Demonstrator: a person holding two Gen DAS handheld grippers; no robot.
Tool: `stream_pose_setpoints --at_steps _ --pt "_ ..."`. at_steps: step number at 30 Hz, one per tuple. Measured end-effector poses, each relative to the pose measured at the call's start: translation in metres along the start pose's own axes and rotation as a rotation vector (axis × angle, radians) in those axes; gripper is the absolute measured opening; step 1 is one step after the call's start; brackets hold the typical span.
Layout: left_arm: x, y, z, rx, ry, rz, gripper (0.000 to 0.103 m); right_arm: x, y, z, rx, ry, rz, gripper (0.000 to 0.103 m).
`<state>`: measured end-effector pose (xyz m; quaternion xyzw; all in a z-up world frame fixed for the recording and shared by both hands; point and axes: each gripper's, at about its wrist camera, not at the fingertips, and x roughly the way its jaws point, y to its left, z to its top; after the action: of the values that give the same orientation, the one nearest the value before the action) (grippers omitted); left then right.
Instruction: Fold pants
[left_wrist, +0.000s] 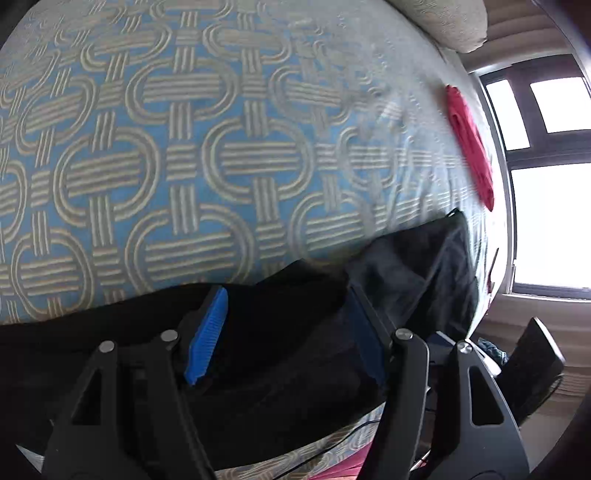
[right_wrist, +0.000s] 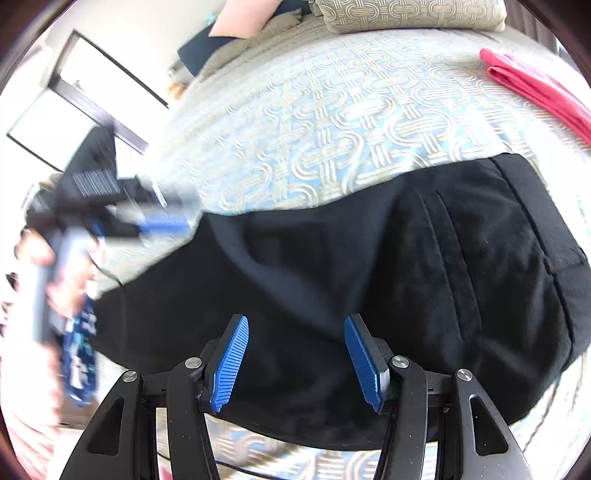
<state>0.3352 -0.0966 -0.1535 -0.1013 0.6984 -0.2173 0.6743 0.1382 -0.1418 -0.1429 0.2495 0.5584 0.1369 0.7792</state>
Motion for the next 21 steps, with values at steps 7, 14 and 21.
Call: stream_pose_setpoints --at_steps 7,14,21 --pt "0.005 0.004 -0.046 0.075 0.008 -0.160 0.052 0.004 0.008 0.025 0.001 0.017 -0.011 0.056" --pt "0.020 -0.011 -0.102 0.150 -0.100 -0.116 0.052 0.038 0.049 0.089 -0.168 0.147 -0.055 0.051" --pt "0.013 0.003 -0.114 0.101 -0.205 -0.197 0.052 0.111 0.117 0.102 -0.304 0.446 -0.136 0.041"
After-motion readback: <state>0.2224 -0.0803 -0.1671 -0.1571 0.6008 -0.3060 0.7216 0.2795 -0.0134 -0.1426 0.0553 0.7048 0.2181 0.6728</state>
